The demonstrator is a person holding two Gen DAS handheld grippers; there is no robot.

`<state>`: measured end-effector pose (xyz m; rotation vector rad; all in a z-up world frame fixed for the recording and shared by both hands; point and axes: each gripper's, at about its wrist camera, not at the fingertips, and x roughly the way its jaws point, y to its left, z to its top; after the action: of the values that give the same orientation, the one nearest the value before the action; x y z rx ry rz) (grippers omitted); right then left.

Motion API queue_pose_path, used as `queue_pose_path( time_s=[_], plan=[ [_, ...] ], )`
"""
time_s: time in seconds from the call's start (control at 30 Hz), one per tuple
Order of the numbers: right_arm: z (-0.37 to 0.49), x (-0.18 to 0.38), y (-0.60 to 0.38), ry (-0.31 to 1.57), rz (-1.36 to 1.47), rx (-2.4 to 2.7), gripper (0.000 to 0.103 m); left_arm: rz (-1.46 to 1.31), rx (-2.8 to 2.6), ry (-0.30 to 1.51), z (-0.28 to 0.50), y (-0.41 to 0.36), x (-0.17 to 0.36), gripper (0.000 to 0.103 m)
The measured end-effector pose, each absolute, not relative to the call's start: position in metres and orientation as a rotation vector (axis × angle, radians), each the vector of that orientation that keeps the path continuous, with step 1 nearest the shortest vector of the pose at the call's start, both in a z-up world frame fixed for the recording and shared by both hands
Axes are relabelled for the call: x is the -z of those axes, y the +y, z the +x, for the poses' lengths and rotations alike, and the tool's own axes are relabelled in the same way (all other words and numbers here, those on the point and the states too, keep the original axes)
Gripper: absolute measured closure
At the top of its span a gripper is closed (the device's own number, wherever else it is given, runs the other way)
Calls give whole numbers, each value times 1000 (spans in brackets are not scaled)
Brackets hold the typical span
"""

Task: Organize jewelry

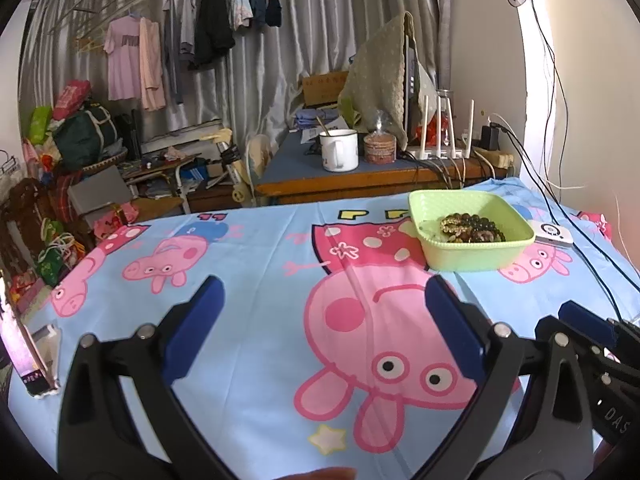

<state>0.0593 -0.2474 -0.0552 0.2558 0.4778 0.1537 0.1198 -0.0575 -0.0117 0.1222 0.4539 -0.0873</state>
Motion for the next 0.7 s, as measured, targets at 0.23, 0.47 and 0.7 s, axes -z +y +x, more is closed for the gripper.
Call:
queue_pose_path(
  time_s=[0.23, 0.47, 0.7],
  plan=[
    [58, 55, -248, 479, 265, -154, 97, 112, 80, 458, 118, -61, 10, 7],
    [56, 54, -248, 475, 268, -156, 97, 109, 68, 465, 118, -62, 12, 7],
    [58, 54, -248, 476, 269, -157, 97, 118, 67, 481, 119, -64, 15, 7]
  ],
)
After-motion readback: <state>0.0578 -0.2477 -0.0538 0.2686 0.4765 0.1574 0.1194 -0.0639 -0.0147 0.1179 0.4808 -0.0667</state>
